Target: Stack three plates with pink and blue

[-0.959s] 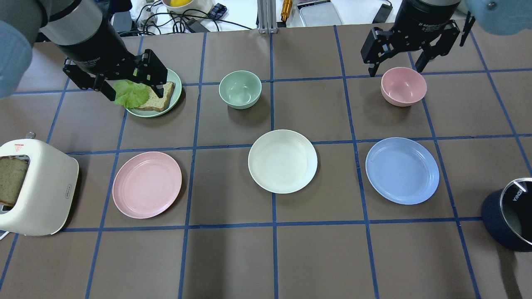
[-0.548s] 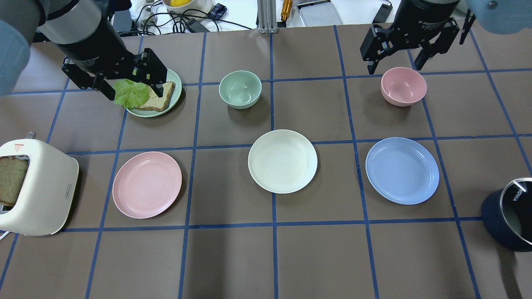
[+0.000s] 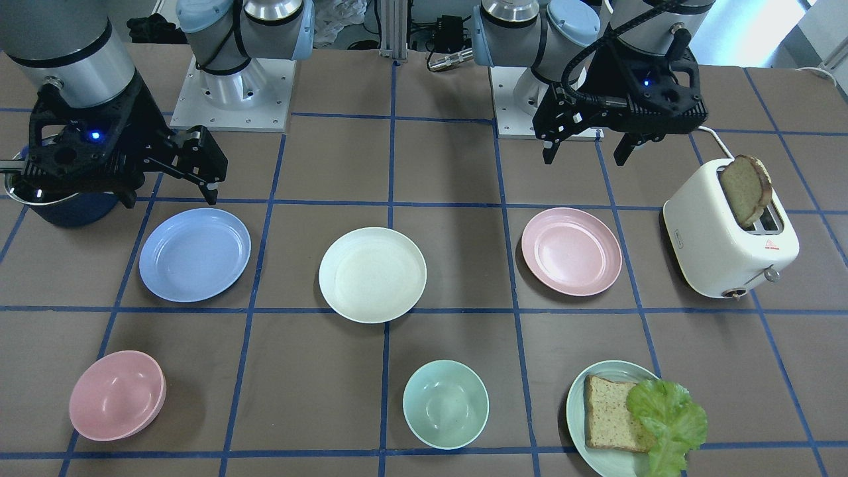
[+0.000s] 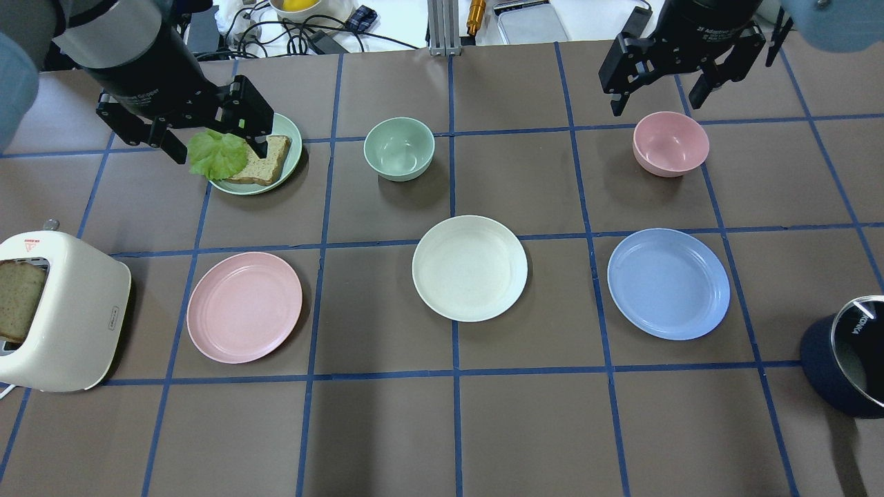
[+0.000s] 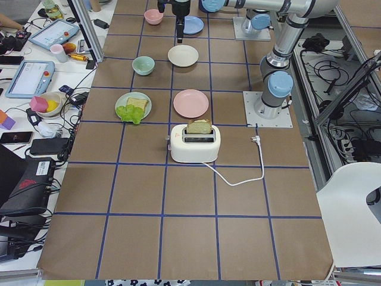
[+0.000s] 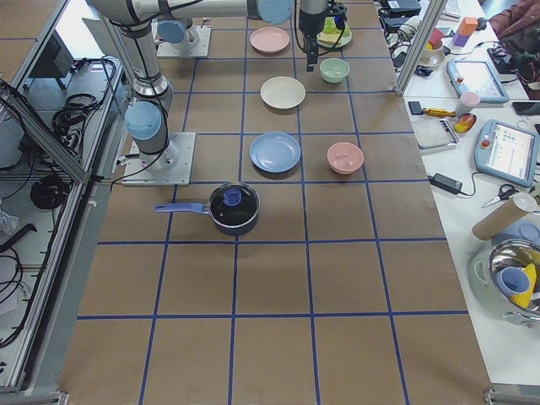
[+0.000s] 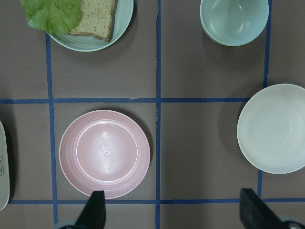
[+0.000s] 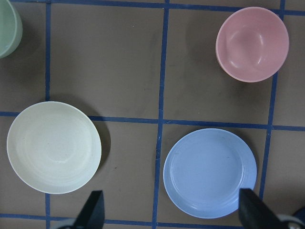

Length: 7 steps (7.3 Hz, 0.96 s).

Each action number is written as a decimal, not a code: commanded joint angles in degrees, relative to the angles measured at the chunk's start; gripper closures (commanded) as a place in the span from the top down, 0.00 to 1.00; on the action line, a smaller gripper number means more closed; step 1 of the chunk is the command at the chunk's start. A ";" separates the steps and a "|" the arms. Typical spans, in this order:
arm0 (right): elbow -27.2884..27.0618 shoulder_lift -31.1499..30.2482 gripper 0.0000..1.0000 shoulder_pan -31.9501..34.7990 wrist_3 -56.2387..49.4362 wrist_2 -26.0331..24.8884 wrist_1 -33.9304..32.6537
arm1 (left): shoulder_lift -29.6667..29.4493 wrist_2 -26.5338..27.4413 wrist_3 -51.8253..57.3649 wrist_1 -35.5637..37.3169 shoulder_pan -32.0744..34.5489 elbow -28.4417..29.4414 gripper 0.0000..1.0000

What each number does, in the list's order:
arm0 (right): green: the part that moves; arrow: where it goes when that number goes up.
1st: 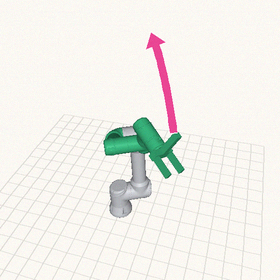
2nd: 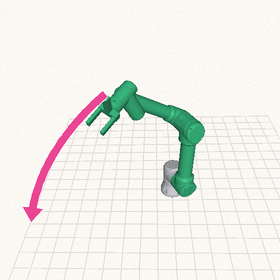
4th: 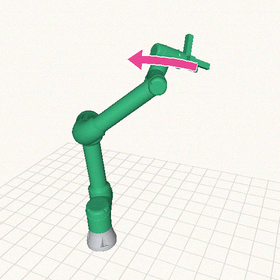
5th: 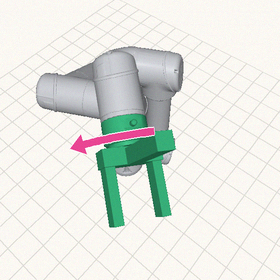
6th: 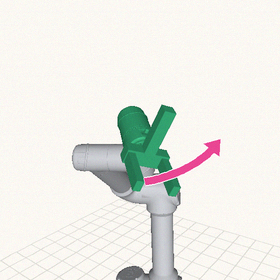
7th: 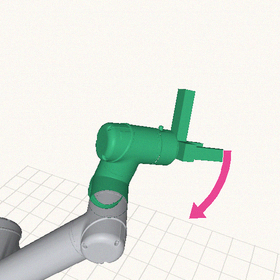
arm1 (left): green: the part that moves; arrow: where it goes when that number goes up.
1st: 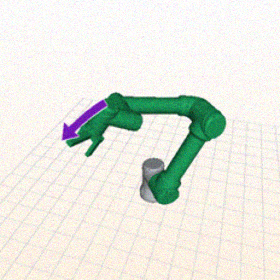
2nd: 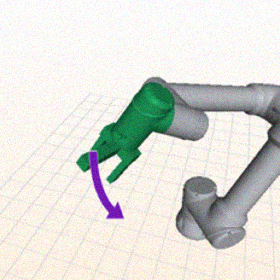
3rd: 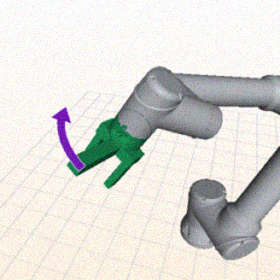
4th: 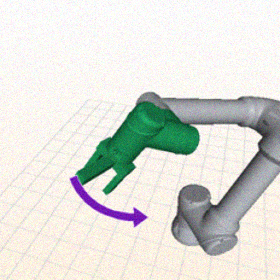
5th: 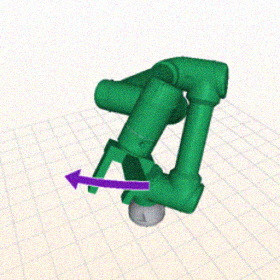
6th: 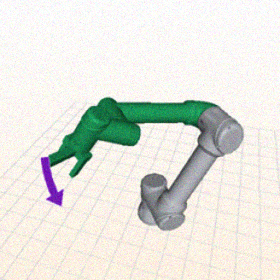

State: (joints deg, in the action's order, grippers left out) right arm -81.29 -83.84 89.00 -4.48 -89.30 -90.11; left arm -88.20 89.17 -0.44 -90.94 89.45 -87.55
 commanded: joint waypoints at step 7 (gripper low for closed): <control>1.05 -0.27 1.00 -0.06 0.08 -1.05 -1.39 | -0.30 0.04 0.26 -0.03 -0.76 0.01 1.00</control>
State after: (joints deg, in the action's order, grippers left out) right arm -80.53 -84.04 88.97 -4.40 -90.23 -91.55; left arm -88.51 89.17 -0.24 -90.97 88.96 -87.49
